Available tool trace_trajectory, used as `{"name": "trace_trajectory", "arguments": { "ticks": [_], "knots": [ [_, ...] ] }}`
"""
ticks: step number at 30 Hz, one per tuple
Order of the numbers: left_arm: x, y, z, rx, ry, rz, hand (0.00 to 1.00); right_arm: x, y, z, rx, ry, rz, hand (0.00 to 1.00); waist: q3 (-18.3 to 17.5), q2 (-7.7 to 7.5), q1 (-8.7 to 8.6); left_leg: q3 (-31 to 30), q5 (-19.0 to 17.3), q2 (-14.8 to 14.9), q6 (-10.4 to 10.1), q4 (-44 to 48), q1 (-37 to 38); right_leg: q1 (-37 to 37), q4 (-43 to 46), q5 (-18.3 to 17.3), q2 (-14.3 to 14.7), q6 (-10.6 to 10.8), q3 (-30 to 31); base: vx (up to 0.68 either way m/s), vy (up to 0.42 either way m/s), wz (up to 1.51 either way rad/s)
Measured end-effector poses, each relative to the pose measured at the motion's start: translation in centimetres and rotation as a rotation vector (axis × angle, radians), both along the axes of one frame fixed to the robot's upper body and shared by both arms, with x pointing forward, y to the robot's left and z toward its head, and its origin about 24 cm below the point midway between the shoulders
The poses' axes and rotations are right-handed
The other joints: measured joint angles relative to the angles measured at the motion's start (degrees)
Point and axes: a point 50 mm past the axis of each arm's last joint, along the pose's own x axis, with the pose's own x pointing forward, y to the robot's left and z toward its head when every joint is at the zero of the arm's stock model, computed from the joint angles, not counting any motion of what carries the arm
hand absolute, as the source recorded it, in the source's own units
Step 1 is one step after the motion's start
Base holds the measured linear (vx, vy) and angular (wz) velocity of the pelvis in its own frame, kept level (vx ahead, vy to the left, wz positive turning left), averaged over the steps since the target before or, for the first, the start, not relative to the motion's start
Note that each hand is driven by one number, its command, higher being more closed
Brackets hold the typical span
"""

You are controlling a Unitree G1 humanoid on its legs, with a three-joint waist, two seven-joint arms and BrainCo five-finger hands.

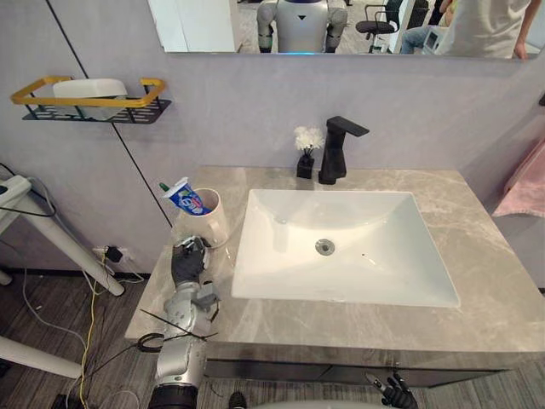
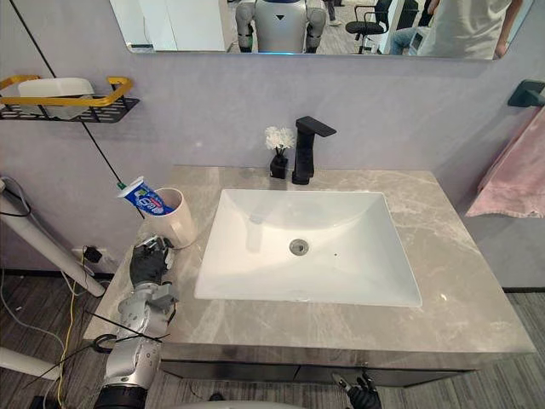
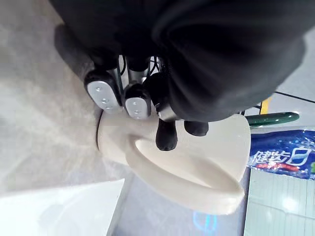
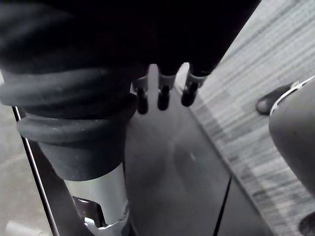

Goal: Organize washtable

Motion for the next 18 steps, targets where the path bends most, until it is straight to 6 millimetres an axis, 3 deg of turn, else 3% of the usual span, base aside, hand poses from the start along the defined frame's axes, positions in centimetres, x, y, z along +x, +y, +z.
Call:
{"name": "trace_trajectory", "arguments": {
  "ticks": [7,18],
  "knots": [
    [0.2,-2.8,1.0,-0.044,-0.047,-0.084,1.0,-0.5,-0.1,-0.2,0.001,0.018,0.001,0.0,-0.8,-0.98,-1.32,0.35,0.1,0.26,0.0,0.0,-0.24,-0.63,0.19,0.38,0.16,-0.13,0.89,0.0,0.0,-0.05],
    [0.7,-2.9,1.4,-0.045,-0.063,-0.085,1.0,-1.3,0.1,-0.3,0.008,0.041,-0.006,0.0,-0.63,0.35,-1.55,0.12,0.06,0.77,-0.05,0.0,-0.08,-0.57,-0.11,0.57,0.72,-0.45,0.51,-0.02,-0.007,0.0]
  ]
}}
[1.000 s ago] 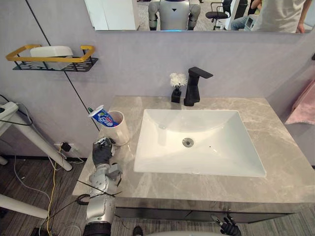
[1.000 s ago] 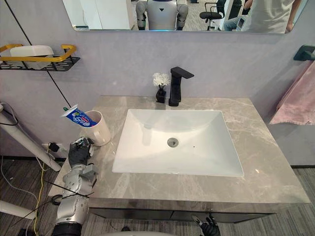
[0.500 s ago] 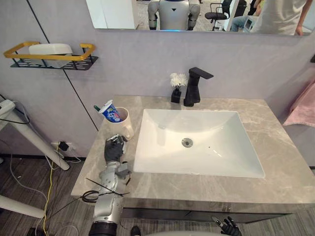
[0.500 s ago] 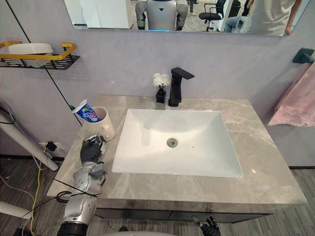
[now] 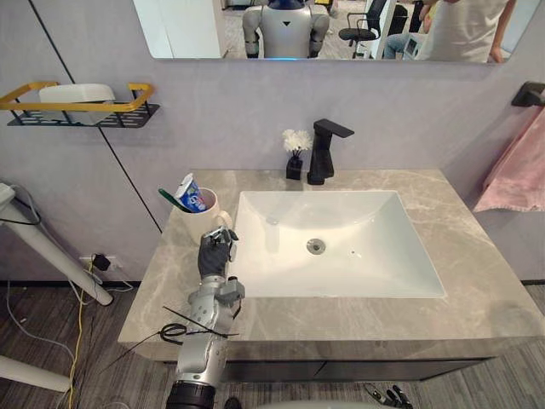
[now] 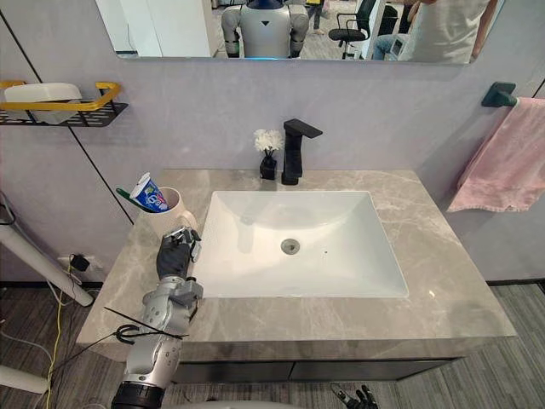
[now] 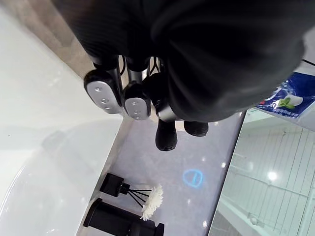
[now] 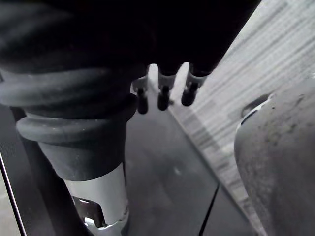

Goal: Organize washtable

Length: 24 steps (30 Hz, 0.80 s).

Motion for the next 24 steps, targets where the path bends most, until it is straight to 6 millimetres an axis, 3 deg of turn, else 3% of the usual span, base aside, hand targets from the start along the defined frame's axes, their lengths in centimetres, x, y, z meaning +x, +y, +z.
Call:
{"name": "trace_trajectory", "arguments": {
  "ticks": [4,11,24],
  "knots": [
    [0.7,1.6,0.1,0.029,0.0,0.045,1.0,0.5,0.0,0.1,-0.001,-0.013,0.002,0.0,0.01,-0.05,-0.03,0.0,-0.01,-0.08,-0.02,0.0,0.0,0.12,-0.16,-0.01,-0.07,-0.01,-0.03,0.0,0.0,0.0],
    [0.7,2.1,-0.9,0.037,0.051,0.058,1.0,1.5,-0.3,0.2,-0.007,-0.037,-0.003,0.0,0.28,-0.25,-0.18,0.1,-0.22,-0.11,-0.29,0.0,-0.05,0.29,-0.97,-0.01,-0.08,-0.01,0.09,0.0,0.0,0.0],
    [1.8,3.4,-0.5,0.073,0.041,0.086,1.0,1.5,-0.5,0.0,-0.006,-0.025,-0.003,0.0,1.34,-0.37,-0.61,0.21,-0.53,-0.08,-0.43,-0.01,-0.25,-0.06,-1.04,-0.15,-0.05,-0.21,0.34,0.0,0.0,0.0]
  ]
}}
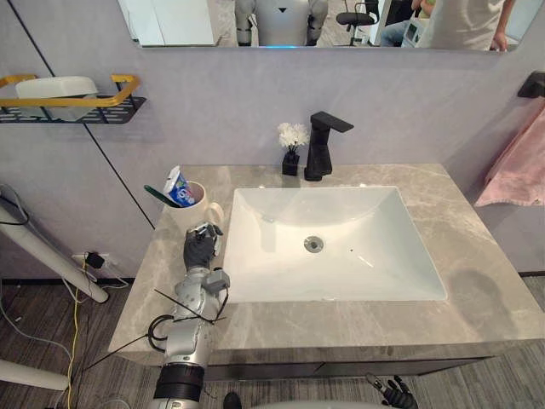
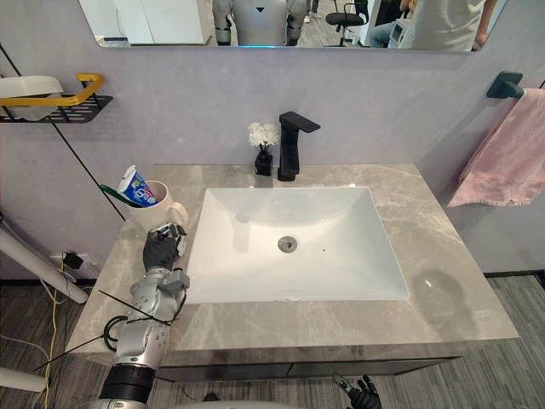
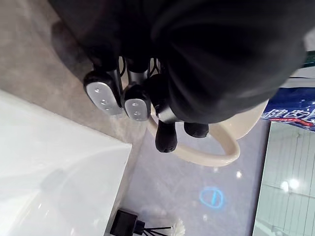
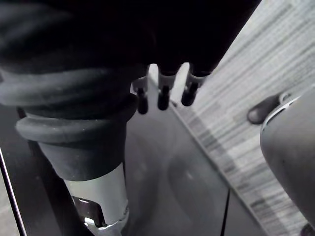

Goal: Organize washtable

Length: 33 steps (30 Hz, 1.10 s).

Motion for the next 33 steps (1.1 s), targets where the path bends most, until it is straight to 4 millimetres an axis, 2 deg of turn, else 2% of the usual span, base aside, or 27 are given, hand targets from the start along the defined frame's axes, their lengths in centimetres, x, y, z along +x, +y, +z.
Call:
{"name": "trace_trajectory", "arguments": {
  "ticks": [11,22,33],
  "knots": [
    [0.8,1.8,1.3,0.049,-0.043,0.035,1.0,0.7,-0.4,0.2,-0.007,-0.019,-0.014,0.0,0.86,-0.42,-0.42,1.19,-0.84,-0.02,-0.51,0.02,-0.18,-0.05,-1.02,-0.11,0.0,-0.04,0.37,0.04,-0.009,-0.03],
    [1.3,1.9,1.2,0.058,-0.033,0.04,1.0,0.7,-0.3,0.1,-0.003,-0.015,-0.012,0.0,0.93,-0.44,-1.09,1.92,-0.89,-0.02,-0.46,0.01,0.3,0.12,-0.99,-0.02,-0.1,-0.17,0.69,0.01,-0.003,-0.02],
    [1.2,-0.9,0.9,0.04,-0.029,-0.066,1.0,1.3,0.0,0.1,0.011,-0.035,0.009,0.0,1.09,-0.64,-0.91,0.63,-0.88,-0.32,-0.41,0.01,1.25,1.81,-1.03,-0.03,-0.25,-0.18,-0.53,0.0,-0.006,0.05]
  ]
}}
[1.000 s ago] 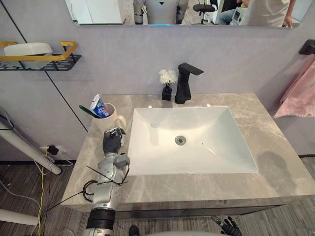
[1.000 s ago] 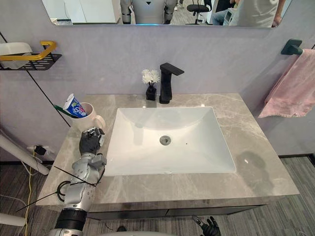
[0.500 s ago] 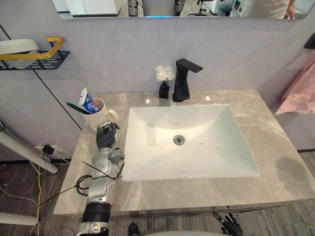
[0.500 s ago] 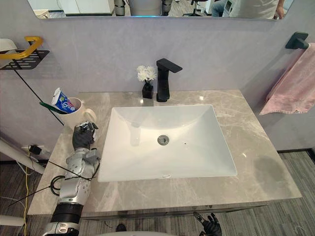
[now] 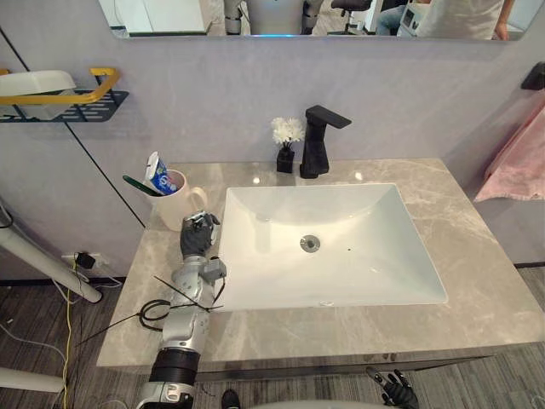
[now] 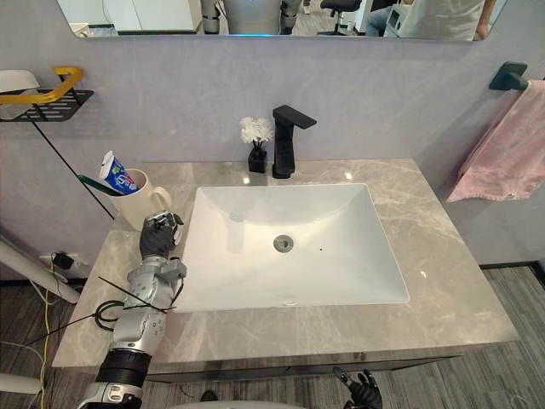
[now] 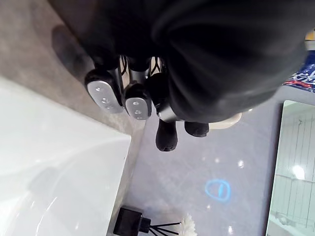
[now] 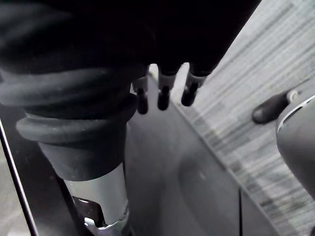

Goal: Organize washtable

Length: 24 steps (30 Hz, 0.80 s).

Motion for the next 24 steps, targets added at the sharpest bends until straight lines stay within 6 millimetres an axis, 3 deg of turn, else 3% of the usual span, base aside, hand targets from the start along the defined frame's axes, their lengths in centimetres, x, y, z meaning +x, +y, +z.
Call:
{"name": "trace_trajectory", "arguments": {
  "ticks": [5,8,12,15,17,22,23,24],
  "knots": [
    [-1.5,-2.7,0.8,-0.063,-0.049,-0.092,1.0,-0.7,0.2,-0.5,0.016,0.034,0.002,0.0,0.03,-0.05,0.12,-1.16,0.32,-0.23,0.24,0.02,-0.07,0.6,0.41,-0.02,-0.15,-0.04,-1.04,0.01,-0.015,0.12],
    [-2.5,-4.1,2.3,-0.095,-0.125,-0.174,1.0,-1.2,0.4,-0.7,0.029,0.054,-0.005,0.0,-0.01,0.27,0.2,-1.91,1.67,-0.36,0.37,0.05,-0.46,0.48,2.08,-0.02,-0.25,-0.04,-1.72,-0.01,-0.013,0.18],
    [-3.5,-4.4,4.5,-0.14,-0.233,-0.203,1.0,-1.1,0.2,-0.7,0.026,0.051,-0.006,0.0,0.27,1.39,0.5,-4.39,2.21,-0.63,1.04,0.04,-1.54,0.36,2.86,-0.04,-0.18,-0.02,-4.11,-0.08,-0.008,0.3],
    [-4.7,-3.1,5.9,-0.145,-0.307,-0.162,1.0,-0.9,0.4,-0.7,0.038,0.041,-0.02,0.0,0.88,2.49,1.5,-6.66,2.2,-1.29,1.42,0.02,-2.11,0.37,3.85,-0.95,-0.62,0.46,-6.14,-0.16,0.007,0.38],
    [-5.9,-1.2,6.4,-0.124,-0.341,-0.085,1.0,-0.8,0.3,-0.7,0.038,0.036,-0.022,0.0,1.07,3.39,1.67,-8.34,2.21,-1.8,1.5,0.02,-3.12,0.47,5.08,-1.71,-0.9,0.61,-8.97,-0.14,0.005,0.6],
    [-8.5,3.5,6.0,-0.062,-0.325,0.117,1.0,-0.9,0.1,-0.7,0.042,0.036,-0.046,0.0,0.66,4.35,2.73,-9.54,2.26,-2.06,1.56,0.06,-3.91,1.34,5.62,-2.63,-1.09,0.46,-12.61,-0.06,-0.012,0.4],
    [-9.0,4.4,5.9,-0.054,-0.314,0.158,0.0,-1.1,-0.1,-0.7,0.04,0.039,-0.051,0.0,0.59,4.51,3.21,-9.77,2.59,-2.08,1.98,0.07,-4.15,1.35,5.62,-2.63,-1.07,0.46,-13.13,-0.02,-0.017,0.28],
    [-9.7,5.7,5.7,-0.039,-0.301,0.213,0.0,-1.3,-0.1,-0.7,0.044,0.042,-0.061,0.0,0.49,4.67,3.3,-9.92,3.05,-2.09,2.46,0.09,-4.43,1.41,5.63,-2.68,-1.02,0.52,-13.6,0.0,-0.014,0.17]
  ]
}}
